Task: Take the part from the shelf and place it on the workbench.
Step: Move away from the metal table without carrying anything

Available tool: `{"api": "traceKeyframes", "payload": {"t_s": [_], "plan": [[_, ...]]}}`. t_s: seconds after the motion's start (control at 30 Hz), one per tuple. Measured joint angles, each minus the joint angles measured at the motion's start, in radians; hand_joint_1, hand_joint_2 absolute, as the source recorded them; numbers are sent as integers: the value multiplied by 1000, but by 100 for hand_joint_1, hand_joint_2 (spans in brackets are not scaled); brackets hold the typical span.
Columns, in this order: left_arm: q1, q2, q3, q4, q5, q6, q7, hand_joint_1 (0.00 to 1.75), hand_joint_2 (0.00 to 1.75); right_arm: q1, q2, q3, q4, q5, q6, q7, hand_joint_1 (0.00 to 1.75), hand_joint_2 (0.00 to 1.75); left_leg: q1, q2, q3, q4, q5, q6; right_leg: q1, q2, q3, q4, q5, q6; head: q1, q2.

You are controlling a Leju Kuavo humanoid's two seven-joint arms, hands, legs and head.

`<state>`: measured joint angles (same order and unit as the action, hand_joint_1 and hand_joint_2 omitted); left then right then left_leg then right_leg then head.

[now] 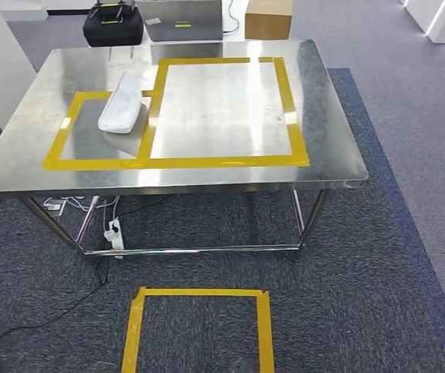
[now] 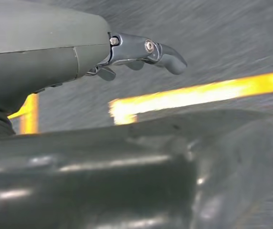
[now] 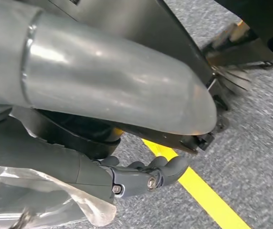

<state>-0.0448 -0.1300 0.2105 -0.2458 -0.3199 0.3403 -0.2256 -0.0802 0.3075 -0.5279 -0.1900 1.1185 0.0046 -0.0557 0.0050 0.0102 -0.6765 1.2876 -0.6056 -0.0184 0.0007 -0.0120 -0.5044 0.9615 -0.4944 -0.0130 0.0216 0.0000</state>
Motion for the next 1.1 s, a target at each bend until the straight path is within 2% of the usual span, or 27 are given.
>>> {"api": "traceKeyframes", "payload": {"t_s": [0.03, 0.1, 0.17, 0.2, 0.23, 0.3, 0.33, 0.37, 0.43, 0.47, 0.5, 0.53, 0.57, 0.6, 0.63, 0.67, 0.7, 0.73, 0.8, 0.83, 0.87, 0.9, 0.97, 1.0, 1.03, 1.07, 1.1], "plan": [[1, -1, 0, 6, -5, -6, 23, 0, 0, -2, 0, 1, 0, 1, 0, 2, 0, 0, 0, 0, 20, -2, 20, 1, 0, -1, -15, 7, 9, 1, 0, 0], [1, -4, 0, 14, -14, -14, 49, 0, 0, -6, 0, 3, 0, 2, 0, 5, 0, 0, 0, 0, 106, -104, 73, 7, 1, -1, -49, 24, 22, 5, 0, 0], [-1, -5, 0, 19, -24, -18, 61, 0, 0, -9, 1, 6, 0, 2, -1, 6, 0, 0, -3, -1, 191, -236, 81, 17, 3, -1, -72, 39, 32, 12, 0, 0], [-3, -6, -1, 22, -31, -22, 67, 0, 0, -10, 1, 8, 0, 2, -1, 6, 0, 0, -5, -2, 211, -275, 74, 20, 4, -2, -79, 43, 39, 17, 0, 0], [-4, -7, -3, 25, -41, -26, 76, 0, 0, -10, 2, 9, 0, 2, -1, 8, 0, 0, -7, -2, 214, -292, 69, 24, 5, -3, -85, 44, 47, 23, 1, 0], [-3, -11, -11, 31, -63, -37, 92, 0, 0, -10, 1, 10, 0, 1, -2, 11, 0, 0, -5, 0, 199, -302, 79, 36, 5, -2, -97, 49, 50, 36, 0, 0], [-2, -13, -16, 34, -71, -42, 99, 0, 0, -10, 1, 10, 0, 0, -3, 12, 0, 0, -3, 2, 188, -305, 89, 44, 5, 1, -106, 62, 28, 42, 2, 0], [0, -17, -21, 36, -77, -45, 103, 0, 0, -10, 1, 10, 0, -1, -3, 13, 0, 0, -1, 4, 174, -307, 101, 52, 4, 4, -118, 93, -12, 47, 2, 0], [0, -22, -28, 37, -83, -47, 106, 0, 0, -11, 0, 11, -1, -1, -3, 13, 0, 0, -2, 5, 143, -306, 127, 60, 4, 9, -150, 208, -116, 53, 4, 0], [0, -23, -30, 38, -85, -47, 107, 0, 0, -12, 0, 11, -1, -1, -3, 13, 0, 0, -3, 5, 126, -305, 140, 61, 3, 9, -160, 272, -147, 55, 4, 0], [0, -23, -32, 39, -86, -47, 107, 0, 0, -13, 0, 11, -1, -1, -3, 14, 0, 0, -4, 5, 108, -304, 153, 60, 3, 10, -160, 317, -151, 57, 4, 0], [0, -23, -33, 40, -87, -47, 107, 0, 0, -13, -1, 11, -1, -1, -3, 14, 0, 0, -5, 6, 90, -302, 166, 59, 3, 10, -145, 330, -130, 57, 4, 0], [0, -24, -35, 41, -87, -48, 107, 0, 0, -12, -1, 10, -1, -1, -3, 14, 0, 0, -5, 6, 74, -300, 178, 57, 3, 10, -113, 307, -96, 57, 4, 0], [0, -25, -37, 42, -87, -48, 107, 0, 0, -12, -1, 10, -1, -2, -2, 15, 0, 0, -5, 6, 60, -297, 189, 54, 2, 10, -64, 250, -66, 56, 5, 0], [0, -26, -39, 43, -87, -49, 108, 0, 0, -12, -1, 10, -1, -2, -2, 15, 0, 0, -6, 5, 49, -293, 199, 50, 1, 10, -2, 171, -55, 54, 5, 0], [0, -27, -40, 43, -87, -50, 109, 0, 0, -12, -1, 10, -1, -2, -2, 15, 0, 0, -8, 4, 41, -289, 208, 46, 0, 10, 54, 88, -61, 50, 5, 0], [0, -27, -42, 43, -89, -52, 111, 0, 0, -12, -1, 11, -1, -1, -1, 17, 0, 0, -10, 4, 36, -287, 218, 42, 0, 11, 94, 25, -75, 46, 6, 0], [0, -27, -44, 43, -92, -54, 115, 0, 0, -12, 0, 11, -1, 0, -1, 22, 0, 0, -12, 4, 33, -286, 228, 38, 1, 12, 113, -11, -87, 41, 6, 0], [2, -27, -49, 44, -104, -57, 123, 0, 0, -10, 0, 12, 0, 9, 2, 40, 0, 0, -11, 3, 26, -286, 240, 27, 0, 10, 103, -21, -81, 28, 6, 0], [4, -27, -52, 44, -111, -59, 127, 0, 0, -9, 0, 14, 1, 16, 5, 50, 0, 0, -9, 2, 20, -277, 224, 21, -1, 8, 93, -21, -72, 19, 5, 0], [6, -27, -55, 45, -118, -60, 130, 0, 0, -9, 0, 17, 1, 23, 8, 58, 0, 0, -7, 1, 11, -250, 189, 15, -3, 5, 82, -21, -62, 11, 2, 0], [8, -28, -59, 45, -127, -61, 133, 0, 0, -9, 0, 21, 2, 32, 10, 63, 0, 0, -5, 0, 0, -204, 139, 9, -3, 2, 70, -21, -52, 6, 0, 0], [10, -28, -69, 45, -142, -62, 136, 0, 0, -9, 0, 30, 2, 44, 12, 70, 0, 0, -2, 0, -23, -76, 53, -1, -2, -9, 48, -19, -34, 1, -5, 0], [10, -28, -73, 45, -148, -62, 139, 0, 0, -9, 0, 34, 2, 48, 11, 73, 0, 0, -1, 0, -26, -26, 42, -4, -2, -17, 37, -16, -27, 2, -5, 0], [10, -28, -77, 45, -153, -62, 141, 0, 0, -9, 0, 37, 2, 50, 11, 76, 0, 0, 0, 0, -16, -6, 52, -5, -1, -25, 27, -12, -22, 3, -5, 0], [10, -28, -80, 45, -157, -62, 145, 0, 0, -9, 0, 40, 2, 52, 12, 78, 0, 0, 1, 1, 12, -25, 75, -4, -1, -34, 19, -6, -18, 4, -5, 0], [10, -29, -84, 45, -161, -62, 149, 0, 0, -10, 0, 42, 2, 54, 12, 80, 0, 0, 2, 5, 54, -79, 100, -2, -1, -43, 13, 0, -15, 6, -5, 0]]}}
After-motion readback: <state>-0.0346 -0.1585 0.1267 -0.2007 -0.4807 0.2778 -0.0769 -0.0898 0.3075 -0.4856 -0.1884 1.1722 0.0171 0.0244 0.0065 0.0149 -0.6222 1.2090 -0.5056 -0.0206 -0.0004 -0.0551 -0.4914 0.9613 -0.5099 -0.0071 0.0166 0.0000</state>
